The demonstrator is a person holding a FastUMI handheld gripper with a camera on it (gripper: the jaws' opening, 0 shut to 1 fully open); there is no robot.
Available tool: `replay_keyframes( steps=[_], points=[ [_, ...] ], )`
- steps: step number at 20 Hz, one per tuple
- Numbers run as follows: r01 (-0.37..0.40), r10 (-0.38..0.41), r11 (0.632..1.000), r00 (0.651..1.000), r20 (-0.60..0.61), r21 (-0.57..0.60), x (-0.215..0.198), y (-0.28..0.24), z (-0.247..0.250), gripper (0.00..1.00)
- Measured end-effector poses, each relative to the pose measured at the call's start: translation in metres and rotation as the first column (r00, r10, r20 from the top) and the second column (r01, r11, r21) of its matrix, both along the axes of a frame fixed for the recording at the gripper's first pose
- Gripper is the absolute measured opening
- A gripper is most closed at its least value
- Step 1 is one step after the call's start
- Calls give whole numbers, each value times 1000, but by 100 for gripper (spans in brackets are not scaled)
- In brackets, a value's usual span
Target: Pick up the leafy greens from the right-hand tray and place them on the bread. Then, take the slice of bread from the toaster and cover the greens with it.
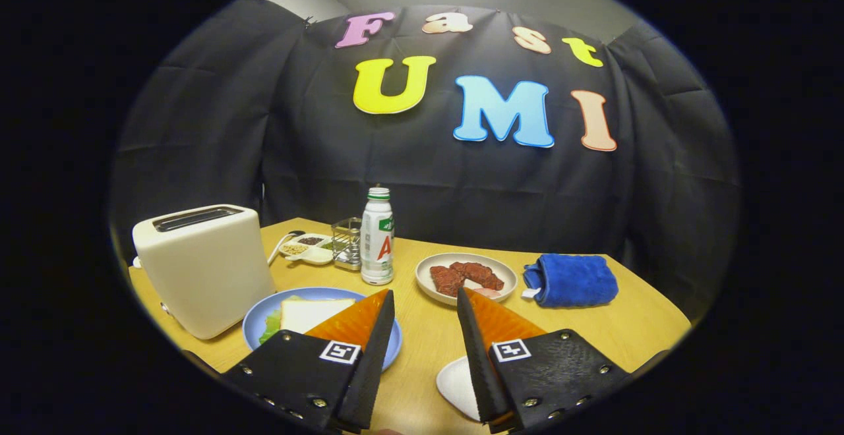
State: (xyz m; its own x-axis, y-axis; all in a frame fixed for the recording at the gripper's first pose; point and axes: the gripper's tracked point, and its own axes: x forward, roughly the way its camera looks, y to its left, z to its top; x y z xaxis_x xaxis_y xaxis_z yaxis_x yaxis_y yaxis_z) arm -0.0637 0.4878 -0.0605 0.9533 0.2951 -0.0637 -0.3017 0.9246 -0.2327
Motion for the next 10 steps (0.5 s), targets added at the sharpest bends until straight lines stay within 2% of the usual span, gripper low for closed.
replay_keyframes(
  steps=[10],
  points=[
    [134,-139,989,987,80,59,7,-129,39,58]
  ],
)
